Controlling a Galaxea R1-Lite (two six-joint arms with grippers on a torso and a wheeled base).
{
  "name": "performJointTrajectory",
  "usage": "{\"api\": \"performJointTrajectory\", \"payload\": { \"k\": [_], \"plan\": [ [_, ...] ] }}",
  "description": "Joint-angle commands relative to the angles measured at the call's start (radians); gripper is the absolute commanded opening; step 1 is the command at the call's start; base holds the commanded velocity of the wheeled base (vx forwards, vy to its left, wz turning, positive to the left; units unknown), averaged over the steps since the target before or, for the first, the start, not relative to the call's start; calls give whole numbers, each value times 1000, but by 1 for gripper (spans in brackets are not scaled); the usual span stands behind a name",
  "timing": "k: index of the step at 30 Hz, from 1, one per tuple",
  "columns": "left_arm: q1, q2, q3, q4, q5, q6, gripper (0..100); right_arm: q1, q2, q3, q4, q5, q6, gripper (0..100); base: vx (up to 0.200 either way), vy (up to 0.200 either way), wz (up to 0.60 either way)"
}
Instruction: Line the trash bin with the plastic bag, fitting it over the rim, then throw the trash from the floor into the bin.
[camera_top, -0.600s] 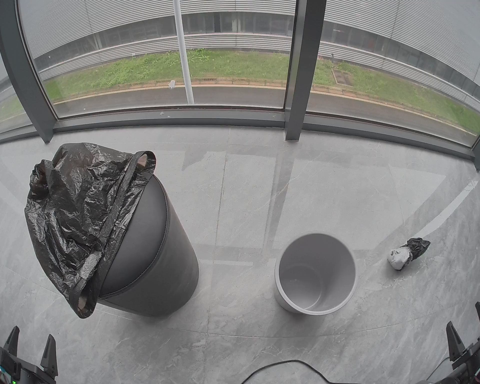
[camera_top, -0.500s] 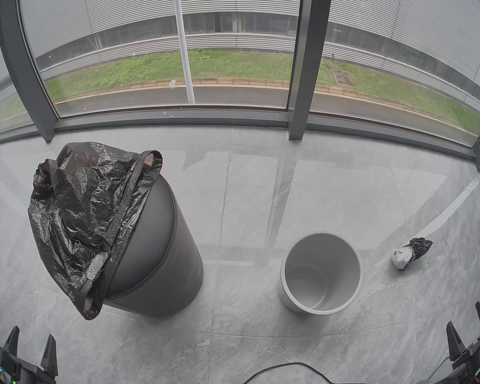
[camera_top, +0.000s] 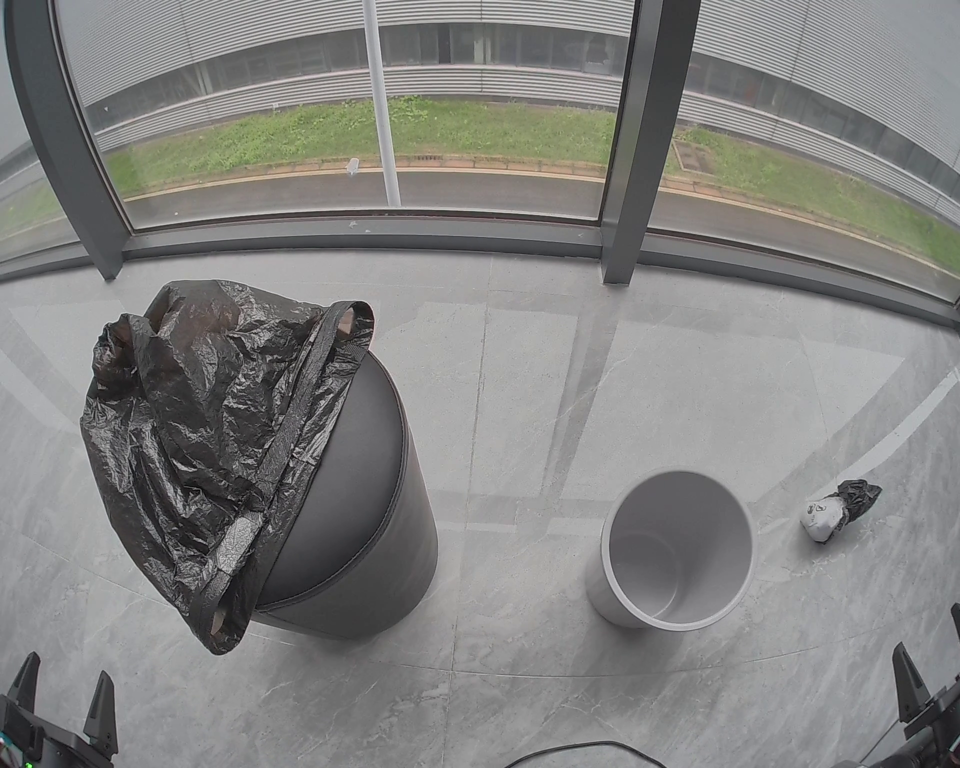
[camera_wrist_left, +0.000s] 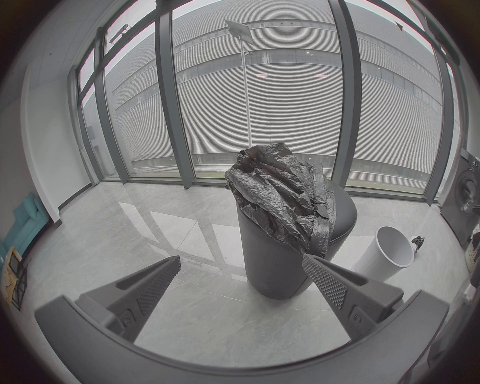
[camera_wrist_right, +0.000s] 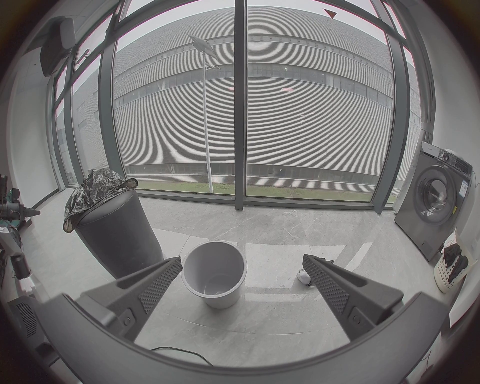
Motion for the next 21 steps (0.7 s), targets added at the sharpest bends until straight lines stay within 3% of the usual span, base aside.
{"api": "performJointTrajectory", "payload": {
  "k": [1,6,21],
  "plan": [
    [1,2,18,0,1,-1,100,1,-12,18,-1,1,-3,100,0,200,0],
    [1,2,18,0,1,2,100,1,-12,18,-1,1,0,100,0,200,0],
    [-1,0,18,4,-1,-4,100,1,-12,18,-1,1,5,100,0,0,0]
  ]
}}
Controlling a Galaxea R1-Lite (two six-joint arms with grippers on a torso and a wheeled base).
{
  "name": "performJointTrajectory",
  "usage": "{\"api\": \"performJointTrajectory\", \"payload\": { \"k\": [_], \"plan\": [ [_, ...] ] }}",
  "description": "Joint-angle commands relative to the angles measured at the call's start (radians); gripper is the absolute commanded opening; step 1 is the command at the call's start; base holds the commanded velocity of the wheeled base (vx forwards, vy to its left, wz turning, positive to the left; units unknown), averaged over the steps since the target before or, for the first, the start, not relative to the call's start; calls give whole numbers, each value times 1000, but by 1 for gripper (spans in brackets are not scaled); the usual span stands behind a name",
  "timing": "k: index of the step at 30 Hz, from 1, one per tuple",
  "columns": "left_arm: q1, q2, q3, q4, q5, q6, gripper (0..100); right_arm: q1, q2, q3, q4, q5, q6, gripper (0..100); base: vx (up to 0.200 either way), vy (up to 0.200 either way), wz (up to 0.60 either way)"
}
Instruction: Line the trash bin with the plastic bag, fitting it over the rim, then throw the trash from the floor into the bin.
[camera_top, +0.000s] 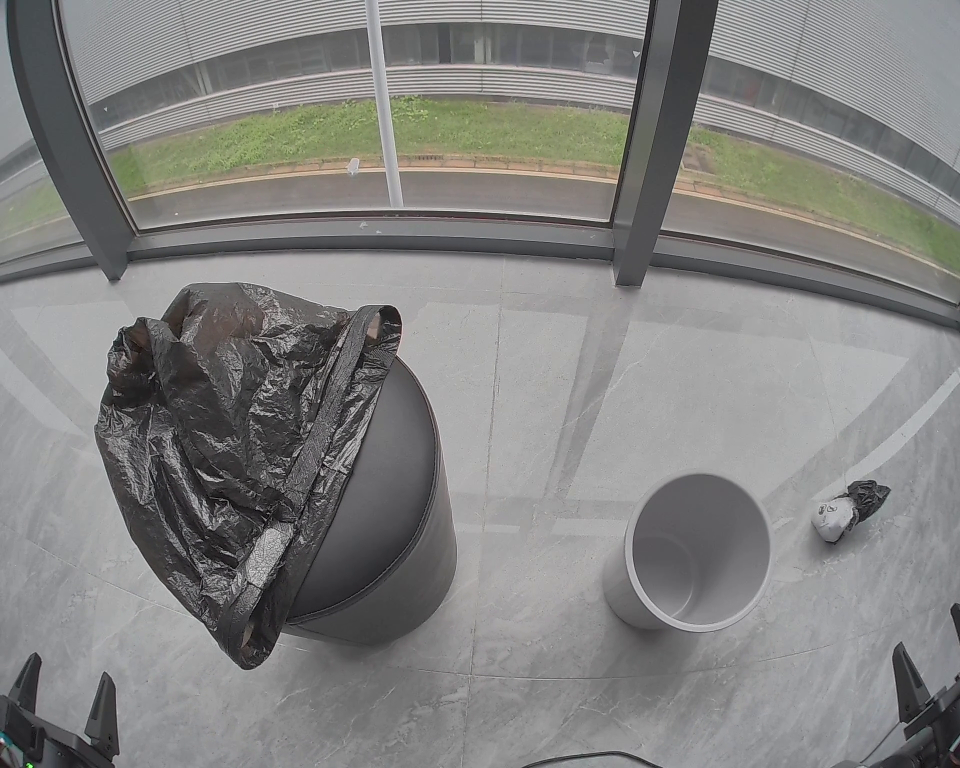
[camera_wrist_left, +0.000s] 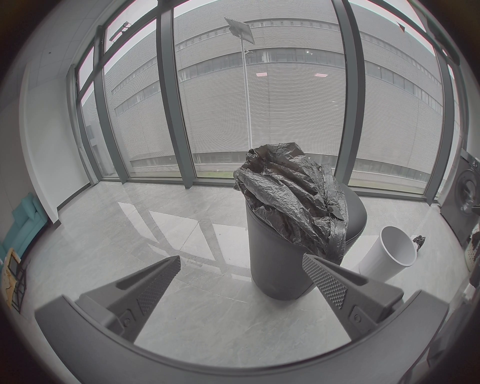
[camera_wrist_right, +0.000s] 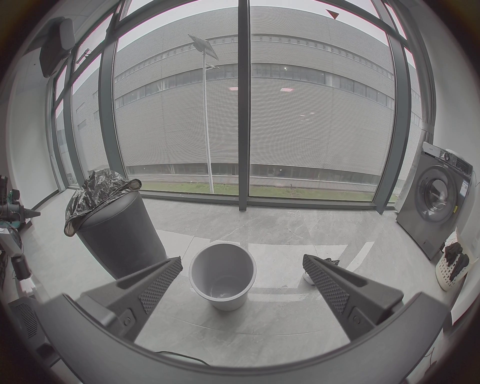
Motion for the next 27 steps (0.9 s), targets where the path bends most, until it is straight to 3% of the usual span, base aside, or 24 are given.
{"api": "performJointTrajectory", "payload": {
  "k": [1,4,7,8,9,10,14,19,27],
  "plan": [
    [0,0,17,-7,-3,3,100,0,-12,18,0,1,1,100,0,0,0],
    [2,31,-69,-70,-38,43,100,0,-12,18,0,2,1,100,0,0,0],
    [-10,261,-248,-199,-80,49,100,2,-12,18,0,4,3,100,0,0,0],
    [-41,374,-319,-242,-129,47,100,0,-12,18,0,4,0,100,0,0,0],
    [-53,407,-337,-247,-149,46,100,0,-12,18,0,4,0,100,0,0,0],
    [-101,508,-360,-245,-221,46,100,0,-12,18,0,4,0,100,0,0,0],
    [-217,661,-279,-219,-357,52,100,0,-12,18,0,5,1,100,0,0,0],
    [-312,805,-280,-162,-396,17,100,2,-12,18,-2,5,1,100,0,0,0],
    [-429,945,-288,-144,-384,-13,100,2,-12,18,0,5,3,100,0,0,0]
  ]
}}
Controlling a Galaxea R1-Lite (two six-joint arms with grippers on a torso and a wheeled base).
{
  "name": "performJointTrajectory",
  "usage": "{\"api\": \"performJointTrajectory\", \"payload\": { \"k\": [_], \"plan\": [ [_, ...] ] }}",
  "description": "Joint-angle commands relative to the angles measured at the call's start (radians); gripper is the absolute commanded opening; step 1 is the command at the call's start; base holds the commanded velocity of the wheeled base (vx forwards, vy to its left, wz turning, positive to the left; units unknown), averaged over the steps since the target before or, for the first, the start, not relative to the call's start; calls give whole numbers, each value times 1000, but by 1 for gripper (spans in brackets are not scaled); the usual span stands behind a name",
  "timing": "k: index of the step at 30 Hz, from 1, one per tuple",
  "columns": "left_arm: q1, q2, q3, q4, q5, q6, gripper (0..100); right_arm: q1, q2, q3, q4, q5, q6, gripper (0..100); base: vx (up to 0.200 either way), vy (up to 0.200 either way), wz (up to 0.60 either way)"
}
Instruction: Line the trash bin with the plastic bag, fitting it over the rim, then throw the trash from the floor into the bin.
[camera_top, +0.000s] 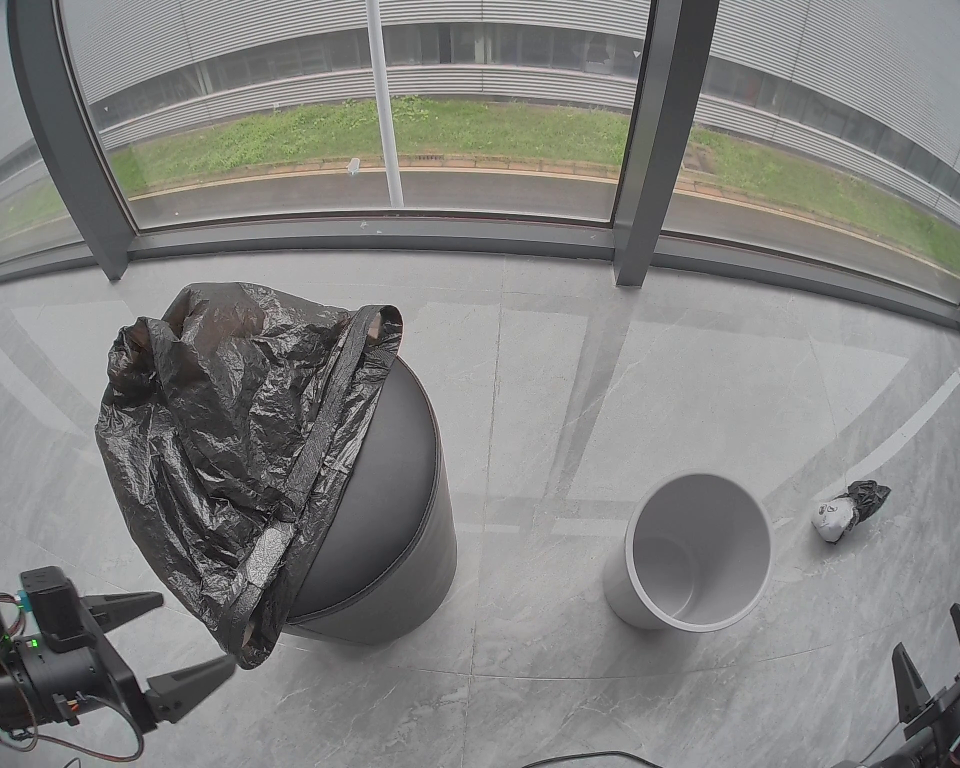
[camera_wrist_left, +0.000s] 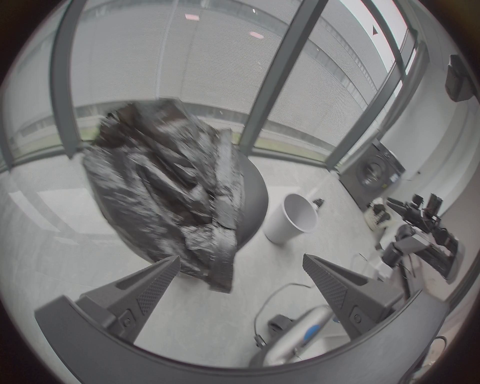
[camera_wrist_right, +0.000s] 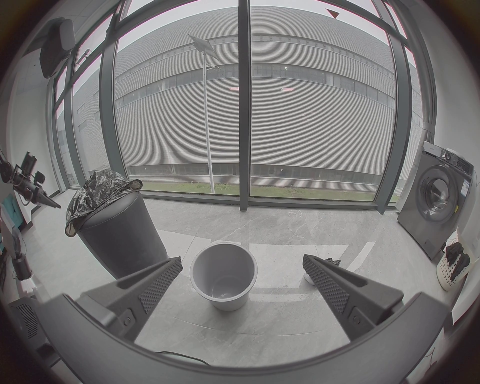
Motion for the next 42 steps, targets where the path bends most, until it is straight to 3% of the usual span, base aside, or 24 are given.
{"api": "performJointTrajectory", "payload": {
  "k": [1,7,9,15,36,37,42],
  "plan": [
    [-106,223,-23,7,-16,-12,100,0,-12,17,-1,1,1,100,0,0,0],
    [-99,289,-60,3,13,-14,100,0,-12,17,0,1,1,100,0,0,0],
    [-96,303,-75,1,64,-15,100,0,-12,17,-1,1,1,100,0,0,0],
    [-96,346,-89,1,117,-15,100,0,-12,17,-1,1,1,100,0,0,0],
    [-68,475,-163,-6,163,-12,100,0,-12,17,-1,-1,2,100,0,0,0],
    [-68,475,-163,-6,168,-12,0,0,-12,17,-1,-1,2,100,0,0,0],
    [-68,475,-164,-29,160,-14,0,0,-12,17,-1,-1,2,100,0,0,0]
  ]
}}
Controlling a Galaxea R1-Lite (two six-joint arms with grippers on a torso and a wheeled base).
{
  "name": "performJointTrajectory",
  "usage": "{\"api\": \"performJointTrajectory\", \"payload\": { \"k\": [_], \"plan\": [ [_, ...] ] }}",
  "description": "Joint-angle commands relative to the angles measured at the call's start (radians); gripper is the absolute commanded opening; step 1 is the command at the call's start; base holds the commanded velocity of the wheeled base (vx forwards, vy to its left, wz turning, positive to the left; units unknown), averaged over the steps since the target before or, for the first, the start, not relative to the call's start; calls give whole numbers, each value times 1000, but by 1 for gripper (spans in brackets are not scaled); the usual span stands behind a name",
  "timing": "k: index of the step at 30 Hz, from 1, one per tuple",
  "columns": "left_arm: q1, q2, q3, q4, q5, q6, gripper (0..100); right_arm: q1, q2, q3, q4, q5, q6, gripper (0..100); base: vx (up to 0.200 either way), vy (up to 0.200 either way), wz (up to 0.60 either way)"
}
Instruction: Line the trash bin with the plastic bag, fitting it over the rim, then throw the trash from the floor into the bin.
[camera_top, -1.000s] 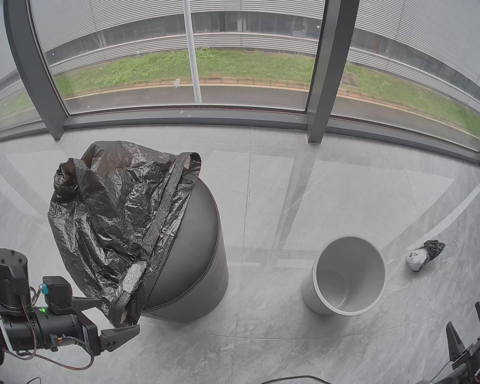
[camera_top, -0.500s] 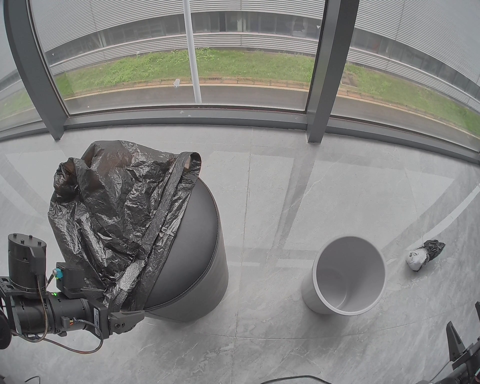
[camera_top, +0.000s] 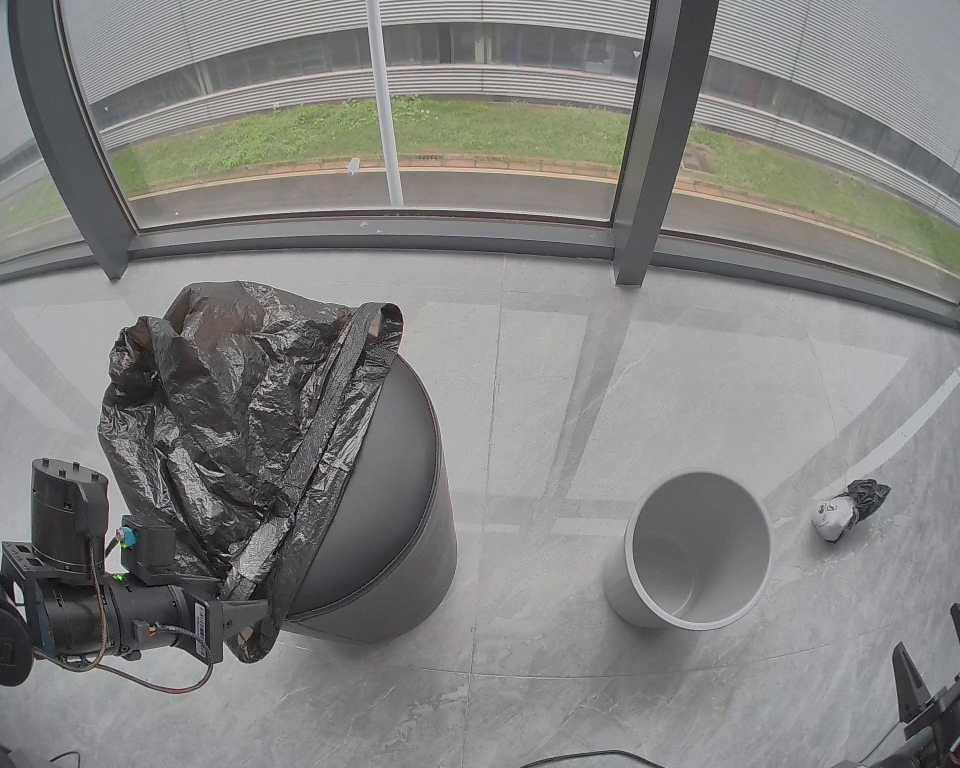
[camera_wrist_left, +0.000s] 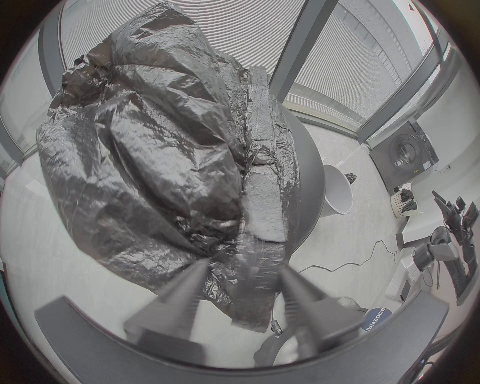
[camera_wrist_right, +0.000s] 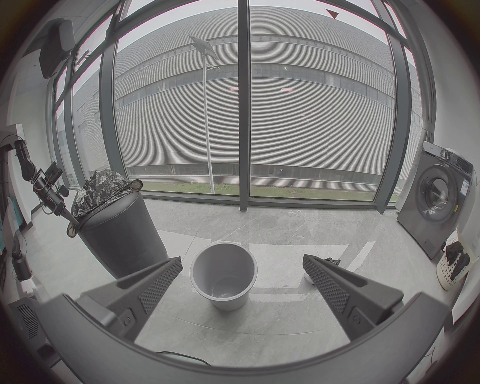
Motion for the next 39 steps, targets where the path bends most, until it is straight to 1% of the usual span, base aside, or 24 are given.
{"api": "performJointTrajectory", "payload": {
  "k": [1,9,12,16,17,19,20,21,22,24,27,28,29,30,31,32,33,34,35,36,37,39],
  "plan": [
    [-2,3,1,-7,-8,-1,0,0,-12,18,0,0,0,100,0,0,0],
    [0,0,9,-7,-5,1,0,0,-12,18,0,0,0,100,0,0,0],
    [7,-13,-8,-10,2,6,0,0,-12,18,0,0,-3,100,0,0,0],
    [11,-53,-105,-12,7,55,0,0,-12,18,0,0,-6,100,0,0,0],
    [9,-65,-192,-7,7,91,0,0,-12,18,1,2,-12,100,0,0,0],
    [-3,-69,-303,-1,13,133,0,2,1,18,1,2,-11,100,0,0,0],
    [-5,-69,-312,-1,15,134,0,2,1,18,3,2,-11,100,0,0,0],
    [-28,-65,-407,14,33,160,0,8,33,18,3,2,-11,100,0,0,0],
    [-57,-66,-455,37,45,168,0,9,64,18,3,2,-11,100,0,0,0],
    [-111,-73,-499,82,65,171,0,11,110,18,3,3,-15,100,0,0,0],
    [-207,-111,-533,140,117,173,0,28,145,15,1,8,-28,100,0,0,0],
    [-213,-112,-535,142,121,173,0,29,145,15,1,8,-29,100,0,0,0],
    [-261,-125,-556,166,157,173,0,45,191,-61,-22,31,-52,100,0,0,0],
    [-270,-128,-565,174,167,173,0,45,258,-127,-43,40,-55,100,0,0,0],
    [-276,-131,-576,182,171,173,0,51,404,-229,-97,56,-60,100,0,0,0],
    [-276,-131,-576,182,171,173,0,51,404,-229,-97,56,-60,100,0,0,0],
    [-276,-126,-590,185,170,173,0,85,637,-400,-214,106,-83,100,0,0,0],
    [-278,-125,-591,185,170,173,0,117,754,-496,-260,141,-115,100,0,0,0],
    [-278,-125,-593,183,171,173,0,140,818,-544,-279,157,-138,100,0,0,0],
    [-279,-125,-594,182,173,173,0,195,956,-627,-306,180,-192,100,0,0,0],
    [-279,-125,-594,179,173,173,0,253,1058,-679,-318,181,-224,100,0,0,0],
    [-279,-131,-600,175,174,173,0,368,1219,-771,-338,181,-232,100,0,0,0]
  ]
}}
